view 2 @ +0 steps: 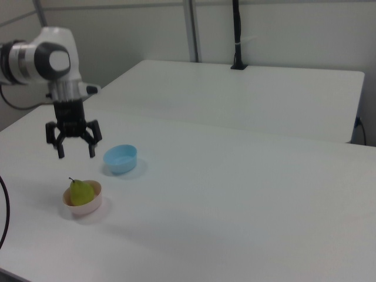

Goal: Pick up a pear from the bowl
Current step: 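Move the open gripper down over the green pear in the pink bowl, then close the gripper around the green pear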

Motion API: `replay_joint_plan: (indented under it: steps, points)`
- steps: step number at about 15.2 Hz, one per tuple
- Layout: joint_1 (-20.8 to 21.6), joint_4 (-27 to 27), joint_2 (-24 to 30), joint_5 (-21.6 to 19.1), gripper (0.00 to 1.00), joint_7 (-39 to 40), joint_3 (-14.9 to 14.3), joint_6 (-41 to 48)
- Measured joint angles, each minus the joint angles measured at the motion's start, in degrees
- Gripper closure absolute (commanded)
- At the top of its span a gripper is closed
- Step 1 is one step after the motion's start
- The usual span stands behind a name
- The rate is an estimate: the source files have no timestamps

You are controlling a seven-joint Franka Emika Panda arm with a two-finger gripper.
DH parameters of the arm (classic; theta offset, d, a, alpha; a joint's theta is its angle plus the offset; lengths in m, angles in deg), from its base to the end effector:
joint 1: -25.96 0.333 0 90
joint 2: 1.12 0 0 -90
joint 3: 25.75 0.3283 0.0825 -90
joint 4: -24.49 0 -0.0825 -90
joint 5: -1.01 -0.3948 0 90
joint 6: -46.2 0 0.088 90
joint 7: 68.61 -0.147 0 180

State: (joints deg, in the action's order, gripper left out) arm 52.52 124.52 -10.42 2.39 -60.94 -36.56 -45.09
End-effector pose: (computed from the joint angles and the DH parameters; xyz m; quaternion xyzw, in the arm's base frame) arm 0.5506 0.1560 0.4255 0.9667 0.2014 -0.1531 0.0379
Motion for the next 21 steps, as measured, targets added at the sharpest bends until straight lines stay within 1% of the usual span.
replay_joint_plan:
  steps: [1, 3, 4, 5, 6, 8, 10, 13, 14, 15, 16, 18, 21]
  points:
    - [0.01, 1.88, -1.21, 0.38, 0.0, 0.0, 1.29, -1.74]
    - [0.02, 4.73, -2.72, 1.94, 0.0, 0.0, 2.59, -4.55]
    - [0.02, 5.75, -3.36, 2.32, 0.0, 0.0, 2.84, -5.86]
    - [0.0, 6.67, -4.15, 2.64, 0.04, -0.06, 3.13, -7.59]
    - [0.01, 7.57, -5.46, 3.46, 0.06, -0.43, 3.61, -9.9]
    - [0.01, 8.29, -7.16, 4.93, 0.07, -1.02, 4.18, -11.82]
    - [0.01, 8.85, -8.7, 5.52, 0.2, -1.83, 4.89, -14.07]
    - [0.02, 8.85, -9.14, 5.94, 0.47, -2.76, 5.34, -15.11]
    - [0.01, 8.85, -9.13, 6.0, 0.55, -2.79, 5.34, -15.11]
    - [0.02, 8.8, -9.08, 6.01, 0.6, -2.84, 5.35, -15.11]
    - [0.01, 8.72, -8.97, 6.01, 0.61, -2.96, 5.37, -15.12]
    - [-0.01, 8.5, -8.48, 6.01, 0.61, -3.26, 5.37, -15.13]
    - [-0.39, 8.17, -5.78, 6.01, 0.61, -3.32, 5.36, -14.85]
